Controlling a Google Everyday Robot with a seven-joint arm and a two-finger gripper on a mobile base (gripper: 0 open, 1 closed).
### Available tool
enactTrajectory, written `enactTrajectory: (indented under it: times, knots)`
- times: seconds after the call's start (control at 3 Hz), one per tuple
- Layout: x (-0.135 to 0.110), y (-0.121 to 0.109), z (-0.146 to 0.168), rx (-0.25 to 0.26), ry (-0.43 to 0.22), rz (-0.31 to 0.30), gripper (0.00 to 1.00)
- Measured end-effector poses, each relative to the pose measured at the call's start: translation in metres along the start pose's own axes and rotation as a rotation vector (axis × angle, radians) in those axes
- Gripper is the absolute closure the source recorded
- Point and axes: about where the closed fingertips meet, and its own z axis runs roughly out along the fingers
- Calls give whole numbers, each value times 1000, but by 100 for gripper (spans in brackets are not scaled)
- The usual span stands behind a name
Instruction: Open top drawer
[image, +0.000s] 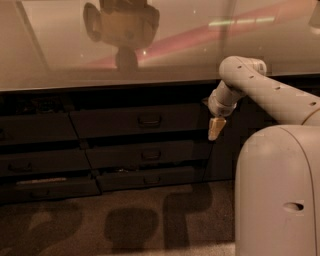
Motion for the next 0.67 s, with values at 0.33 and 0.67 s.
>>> enactTrajectory:
  times: [0.33,0.67]
  knots:
    - [0,0,0,0,0,0,42]
    - [0,0,0,0,0,0,65]
